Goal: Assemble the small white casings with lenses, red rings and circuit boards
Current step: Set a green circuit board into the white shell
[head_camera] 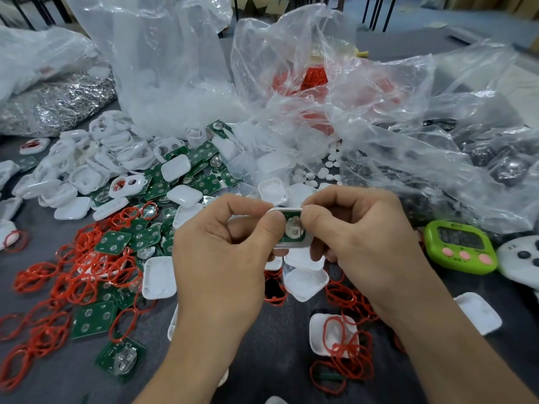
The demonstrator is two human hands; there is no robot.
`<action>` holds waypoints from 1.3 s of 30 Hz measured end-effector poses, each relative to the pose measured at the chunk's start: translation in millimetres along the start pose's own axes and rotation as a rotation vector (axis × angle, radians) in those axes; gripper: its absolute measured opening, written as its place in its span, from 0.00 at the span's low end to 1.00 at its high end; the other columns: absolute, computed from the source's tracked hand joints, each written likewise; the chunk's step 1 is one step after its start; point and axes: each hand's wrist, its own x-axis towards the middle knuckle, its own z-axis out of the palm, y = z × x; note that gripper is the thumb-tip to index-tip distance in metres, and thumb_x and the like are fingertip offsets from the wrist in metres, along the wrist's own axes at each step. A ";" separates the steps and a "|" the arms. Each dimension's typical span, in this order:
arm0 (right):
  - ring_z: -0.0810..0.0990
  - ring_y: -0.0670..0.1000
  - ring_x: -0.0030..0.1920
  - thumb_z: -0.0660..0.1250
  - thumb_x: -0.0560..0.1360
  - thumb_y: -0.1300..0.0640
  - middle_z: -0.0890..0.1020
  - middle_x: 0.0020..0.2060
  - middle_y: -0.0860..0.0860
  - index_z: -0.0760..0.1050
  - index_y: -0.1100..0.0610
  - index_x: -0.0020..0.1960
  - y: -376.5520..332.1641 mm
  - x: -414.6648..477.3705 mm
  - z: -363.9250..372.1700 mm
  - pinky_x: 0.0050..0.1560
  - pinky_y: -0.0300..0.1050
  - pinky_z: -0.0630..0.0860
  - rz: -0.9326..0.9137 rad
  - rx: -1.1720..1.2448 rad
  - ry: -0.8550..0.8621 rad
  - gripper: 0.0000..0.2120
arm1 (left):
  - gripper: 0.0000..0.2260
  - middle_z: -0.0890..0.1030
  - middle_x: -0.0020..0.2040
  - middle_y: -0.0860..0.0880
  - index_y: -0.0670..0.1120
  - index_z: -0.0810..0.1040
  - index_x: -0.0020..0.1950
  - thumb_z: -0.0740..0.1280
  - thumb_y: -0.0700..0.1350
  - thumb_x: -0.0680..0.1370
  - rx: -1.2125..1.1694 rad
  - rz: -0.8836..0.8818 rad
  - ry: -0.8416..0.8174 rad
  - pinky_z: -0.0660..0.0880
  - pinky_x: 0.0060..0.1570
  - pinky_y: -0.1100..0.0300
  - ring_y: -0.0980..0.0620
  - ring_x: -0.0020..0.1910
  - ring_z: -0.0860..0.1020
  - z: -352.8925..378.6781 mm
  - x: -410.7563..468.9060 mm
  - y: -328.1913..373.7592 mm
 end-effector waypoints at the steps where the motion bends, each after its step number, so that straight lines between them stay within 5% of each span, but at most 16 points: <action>1: 0.77 0.47 0.25 0.71 0.69 0.53 0.82 0.26 0.52 0.84 0.53 0.39 0.0 0.6 -0.9 0.27 0.34 0.71 0.021 0.019 -0.025 0.05 | 0.08 0.86 0.33 0.49 0.46 0.82 0.39 0.75 0.36 0.75 0.011 0.001 0.003 0.78 0.30 0.65 0.50 0.29 0.85 -0.5 0.4 -0.8; 8: 0.75 0.50 0.24 0.73 0.74 0.68 0.81 0.26 0.57 0.85 0.57 0.38 -0.9 1.4 -3.2 0.24 0.38 0.69 0.119 0.126 -0.014 0.09 | 0.06 0.87 0.36 0.46 0.50 0.85 0.42 0.78 0.41 0.73 -0.061 -0.092 -0.045 0.78 0.32 0.63 0.47 0.31 0.85 -1.4 3.1 -3.9; 12: 0.74 0.48 0.22 0.73 0.74 0.68 0.80 0.25 0.57 0.85 0.58 0.37 -2.0 1.0 -1.1 0.22 0.37 0.68 0.144 0.175 0.018 0.09 | 0.09 0.87 0.38 0.46 0.55 0.86 0.45 0.76 0.42 0.70 -0.075 -0.093 -0.083 0.78 0.34 0.63 0.48 0.33 0.84 -2.7 4.9 -5.2; 21: 0.77 0.49 0.25 0.75 0.73 0.68 0.82 0.27 0.54 0.85 0.57 0.38 1.4 1.6 -1.6 0.26 0.35 0.70 0.122 0.100 0.015 0.09 | 0.08 0.86 0.36 0.40 0.44 0.87 0.43 0.74 0.31 0.73 -0.097 -0.173 -0.059 0.77 0.29 0.63 0.49 0.27 0.81 -5.1 7.1 -5.3; 29: 0.74 0.51 0.24 0.74 0.74 0.64 0.82 0.29 0.56 0.84 0.58 0.38 -1.0 1.8 0.8 0.24 0.38 0.67 0.223 0.075 -0.040 0.07 | 0.10 0.84 0.31 0.43 0.49 0.89 0.41 0.75 0.34 0.72 -0.077 -0.238 -0.125 0.75 0.28 0.65 0.52 0.25 0.78 -8.6 12.4 -9.5; 31: 0.74 0.50 0.24 0.73 0.75 0.64 0.82 0.29 0.56 0.84 0.60 0.36 -3.6 1.6 2.2 0.23 0.37 0.66 0.254 0.143 -0.025 0.09 | 0.04 0.85 0.33 0.43 0.47 0.89 0.43 0.78 0.40 0.70 -0.135 -0.248 -0.112 0.76 0.29 0.65 0.52 0.26 0.79 -6.6 11.7 -10.6; 34: 0.76 0.50 0.24 0.72 0.75 0.66 0.82 0.30 0.58 0.83 0.59 0.34 -7.4 -0.2 5.4 0.24 0.38 0.69 0.306 0.318 0.049 0.11 | 0.16 0.87 0.40 0.42 0.46 0.89 0.45 0.75 0.54 0.64 -0.214 -0.265 -0.133 0.78 0.34 0.65 0.53 0.33 0.83 -3.6 10.2 -10.8; 39: 0.78 0.52 0.25 0.72 0.72 0.66 0.83 0.32 0.61 0.81 0.61 0.36 -9.1 -3.4 10.0 0.25 0.37 0.71 0.344 0.416 0.095 0.07 | 0.12 0.88 0.52 0.45 0.50 0.88 0.53 0.75 0.47 0.70 -0.325 -0.332 -0.309 0.81 0.46 0.63 0.52 0.50 0.86 -7.5 14.4 -11.3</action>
